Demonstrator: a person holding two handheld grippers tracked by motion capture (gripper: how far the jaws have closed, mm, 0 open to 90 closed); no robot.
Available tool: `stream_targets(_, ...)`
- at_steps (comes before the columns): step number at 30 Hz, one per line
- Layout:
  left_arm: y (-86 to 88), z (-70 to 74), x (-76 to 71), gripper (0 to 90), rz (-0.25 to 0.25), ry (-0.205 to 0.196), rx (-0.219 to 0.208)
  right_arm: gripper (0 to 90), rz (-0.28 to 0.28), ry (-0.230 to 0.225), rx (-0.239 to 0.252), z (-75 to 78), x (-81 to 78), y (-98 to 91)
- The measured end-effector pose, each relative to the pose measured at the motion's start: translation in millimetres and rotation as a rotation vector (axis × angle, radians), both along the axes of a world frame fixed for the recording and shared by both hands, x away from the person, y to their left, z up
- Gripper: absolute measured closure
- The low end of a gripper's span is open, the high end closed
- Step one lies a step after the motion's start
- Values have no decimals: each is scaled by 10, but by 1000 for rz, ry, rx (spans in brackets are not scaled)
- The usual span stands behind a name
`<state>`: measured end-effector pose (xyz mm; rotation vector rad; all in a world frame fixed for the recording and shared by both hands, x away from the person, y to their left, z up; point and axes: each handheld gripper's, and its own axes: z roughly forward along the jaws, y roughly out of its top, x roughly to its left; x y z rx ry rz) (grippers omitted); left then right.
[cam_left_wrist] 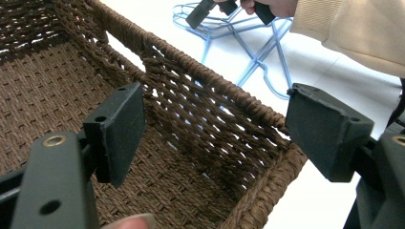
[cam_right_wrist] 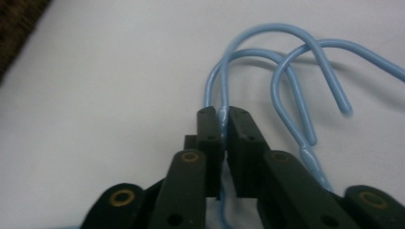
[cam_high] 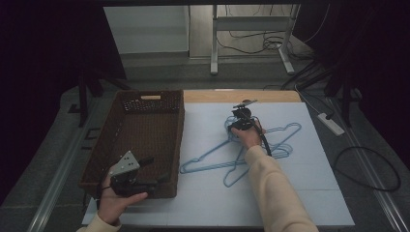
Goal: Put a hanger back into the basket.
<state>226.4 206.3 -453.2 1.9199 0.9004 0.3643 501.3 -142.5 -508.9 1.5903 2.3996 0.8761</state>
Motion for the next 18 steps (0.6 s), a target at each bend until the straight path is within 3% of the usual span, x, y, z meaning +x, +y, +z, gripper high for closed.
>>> stream_targets(1,1,0,1,224,1,0,1,855,-4,-4,11,9,-6,-7)
stream_targets(2,1,-1,2,224,1,-1,1,858,7,-35,-23,34,-26,-5)
stream_targets(4,0,-1,2,224,2,-1,2,860,-7,-38,17,74,-47,-33)
stream_targets(8,-5,-2,2,224,1,-2,5,861,-16,-68,47,166,-92,-65)
stream_targets(18,-10,18,-11,226,1,-8,8,864,47,-170,131,474,-400,-199)
